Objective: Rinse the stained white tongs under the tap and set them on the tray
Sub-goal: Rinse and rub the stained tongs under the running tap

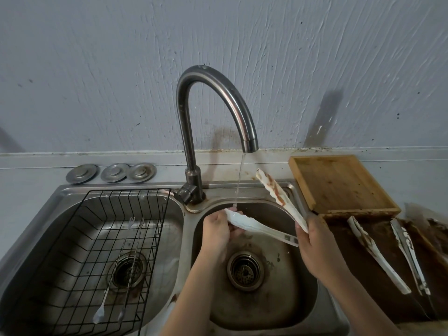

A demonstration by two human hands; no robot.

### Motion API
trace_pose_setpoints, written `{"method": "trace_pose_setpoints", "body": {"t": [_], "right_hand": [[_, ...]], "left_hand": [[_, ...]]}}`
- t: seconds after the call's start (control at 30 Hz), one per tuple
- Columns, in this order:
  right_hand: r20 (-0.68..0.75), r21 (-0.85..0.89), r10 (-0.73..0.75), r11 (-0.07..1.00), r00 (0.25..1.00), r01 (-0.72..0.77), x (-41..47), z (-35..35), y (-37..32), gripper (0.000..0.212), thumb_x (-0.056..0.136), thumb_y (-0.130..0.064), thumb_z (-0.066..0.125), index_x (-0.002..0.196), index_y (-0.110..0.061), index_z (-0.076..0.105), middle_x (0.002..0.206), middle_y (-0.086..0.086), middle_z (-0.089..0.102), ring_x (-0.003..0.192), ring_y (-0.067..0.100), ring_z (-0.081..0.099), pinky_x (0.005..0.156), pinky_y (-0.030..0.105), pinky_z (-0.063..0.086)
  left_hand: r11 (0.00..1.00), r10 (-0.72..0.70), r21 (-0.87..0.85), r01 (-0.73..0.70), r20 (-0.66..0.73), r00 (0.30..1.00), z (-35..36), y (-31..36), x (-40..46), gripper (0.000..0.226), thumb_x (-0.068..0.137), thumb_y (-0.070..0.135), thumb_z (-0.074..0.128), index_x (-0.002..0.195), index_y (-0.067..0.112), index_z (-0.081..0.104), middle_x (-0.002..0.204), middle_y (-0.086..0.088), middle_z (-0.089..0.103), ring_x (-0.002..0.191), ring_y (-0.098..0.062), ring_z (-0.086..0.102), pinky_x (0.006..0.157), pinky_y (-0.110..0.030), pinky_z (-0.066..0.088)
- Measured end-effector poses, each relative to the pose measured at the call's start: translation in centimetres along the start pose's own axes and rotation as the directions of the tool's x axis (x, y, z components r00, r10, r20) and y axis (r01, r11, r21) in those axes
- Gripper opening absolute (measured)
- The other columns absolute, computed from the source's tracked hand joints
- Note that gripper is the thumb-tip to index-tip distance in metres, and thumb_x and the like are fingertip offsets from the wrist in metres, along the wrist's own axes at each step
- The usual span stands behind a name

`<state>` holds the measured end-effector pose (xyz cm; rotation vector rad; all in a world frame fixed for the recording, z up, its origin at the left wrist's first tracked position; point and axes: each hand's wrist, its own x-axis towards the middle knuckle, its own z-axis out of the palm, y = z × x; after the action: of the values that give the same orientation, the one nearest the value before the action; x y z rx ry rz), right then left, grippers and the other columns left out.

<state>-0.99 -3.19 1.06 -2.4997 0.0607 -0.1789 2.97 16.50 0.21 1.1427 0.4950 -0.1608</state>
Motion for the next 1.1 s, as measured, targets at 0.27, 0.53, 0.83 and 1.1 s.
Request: {"method": "trace_pose_setpoints", "body": {"t": [0.27,0.53,0.83,1.1], "right_hand": [[0.153,0.404,0.112,0.900,0.982,-0.165,0.7,2.6,-1.1,0.025,0.094,-0.023,0.049,0.070,-0.026,0.055,0.058,-0.007,0.053,0.050,0.006,0.047,0.044,0.015,0.034],[0.325,0.564,0.097,0.779,0.941,-0.275,0.7,4.3,-2.1,0.027,0.094,-0.020,0.050,0.067,-0.014,0.050,0.070,0.011,0.048,0.068,0.021,0.044,0.056,0.025,0.034],[0.466,0.513,0.097,0.780,0.879,-0.358,0.0,3.9,-2.7,0.035,0.091,-0.036,0.052,0.064,-0.014,0.053,0.044,-0.004,0.053,0.039,0.007,0.051,0.039,0.016,0.038],[0.471,0.481,0.056,0.820,0.880,-0.309,0.4,4.2,-3.8,0.036,0.091,-0.036,0.051,0.065,-0.013,0.058,0.069,0.015,0.070,0.041,0.003,0.050,0.042,0.014,0.040]], "left_hand": [[0.892,0.387,0.261,-0.370,-0.012,0.922,0.1,2.0,1.1,0.043,0.090,0.005,0.045,0.069,0.028,0.074,0.078,-0.006,0.075,0.084,-0.033,0.070,0.083,-0.051,0.055],[0.800,0.544,0.268,-0.536,0.050,0.838,0.3,4.4,-0.3,0.029,0.086,-0.007,0.050,0.090,0.014,0.069,0.072,0.013,0.074,0.076,0.002,0.070,0.062,-0.008,0.050],[0.802,0.249,0.578,-0.148,-0.100,0.963,-3.7,2.7,1.4,0.053,0.092,0.054,0.036,0.105,0.005,0.048,0.096,-0.010,0.063,0.083,-0.022,0.060,0.074,-0.039,0.047],[0.758,0.468,0.623,-0.192,-0.315,0.826,-4.9,4.8,3.9,0.030,0.097,0.026,0.040,0.111,0.001,0.050,0.095,-0.017,0.062,0.087,-0.031,0.058,0.069,-0.031,0.036]]}}
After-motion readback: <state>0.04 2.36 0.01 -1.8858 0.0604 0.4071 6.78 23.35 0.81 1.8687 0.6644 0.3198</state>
